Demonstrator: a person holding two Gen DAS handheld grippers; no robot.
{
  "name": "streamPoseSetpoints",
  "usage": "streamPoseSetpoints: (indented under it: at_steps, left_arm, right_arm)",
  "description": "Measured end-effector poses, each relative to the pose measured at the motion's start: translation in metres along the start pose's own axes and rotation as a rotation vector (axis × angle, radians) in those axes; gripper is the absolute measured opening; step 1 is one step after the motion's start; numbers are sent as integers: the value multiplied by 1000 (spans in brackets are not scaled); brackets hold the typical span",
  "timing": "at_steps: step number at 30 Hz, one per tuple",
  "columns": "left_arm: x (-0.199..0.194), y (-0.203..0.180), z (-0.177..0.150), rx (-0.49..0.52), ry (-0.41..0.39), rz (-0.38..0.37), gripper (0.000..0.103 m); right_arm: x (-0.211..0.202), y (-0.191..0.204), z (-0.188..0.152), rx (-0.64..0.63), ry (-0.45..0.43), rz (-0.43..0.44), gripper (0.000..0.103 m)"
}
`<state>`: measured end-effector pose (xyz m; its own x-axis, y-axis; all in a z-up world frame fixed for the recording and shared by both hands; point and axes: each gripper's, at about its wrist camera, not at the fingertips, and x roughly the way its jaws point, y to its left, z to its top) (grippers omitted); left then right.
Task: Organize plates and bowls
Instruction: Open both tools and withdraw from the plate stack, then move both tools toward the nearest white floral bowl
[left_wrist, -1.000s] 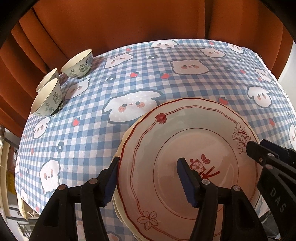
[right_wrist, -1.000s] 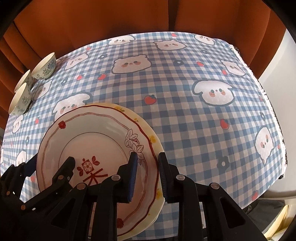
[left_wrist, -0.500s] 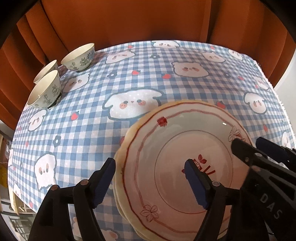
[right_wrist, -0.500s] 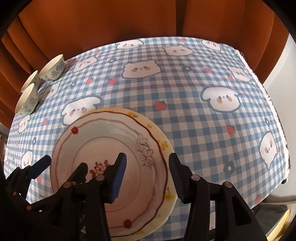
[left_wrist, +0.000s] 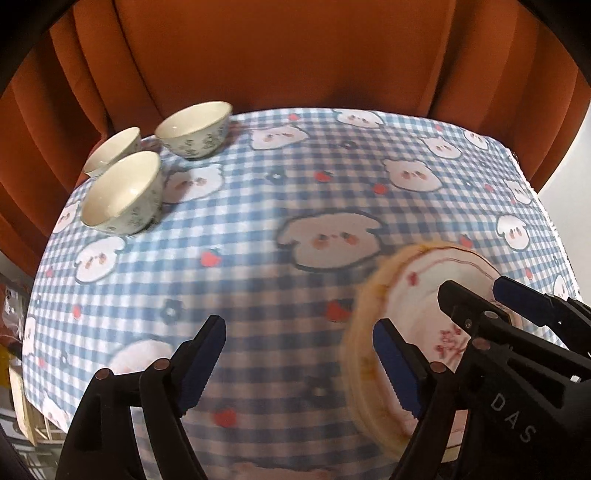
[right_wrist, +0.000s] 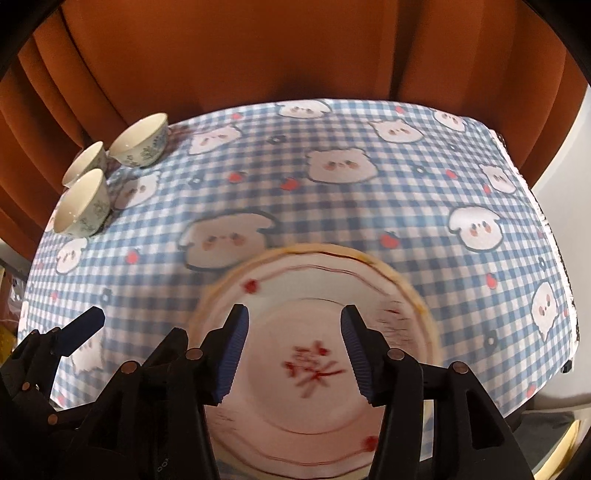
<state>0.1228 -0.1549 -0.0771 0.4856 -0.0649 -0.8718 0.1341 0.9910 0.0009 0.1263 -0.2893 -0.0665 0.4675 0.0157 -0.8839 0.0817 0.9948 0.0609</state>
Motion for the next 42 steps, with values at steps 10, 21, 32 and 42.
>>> streamPoseSetpoints:
  at_steps: [10, 21, 32, 42]
  left_arm:
    - [-7, 93, 15, 19, -23, -9, 83]
    - [9, 180, 23, 25, 3, 3, 82]
    - [26, 226, 51, 36, -28, 6, 79]
    - [54, 243, 86, -4, -47, 39, 70]
  right_arm:
    - [-3, 90, 14, 17, -28, 11, 64]
    - [21, 182, 24, 6, -2, 43, 67]
    - [35, 235, 54, -17, -38, -19, 67]
    - [66, 257, 101, -14, -52, -1, 67]
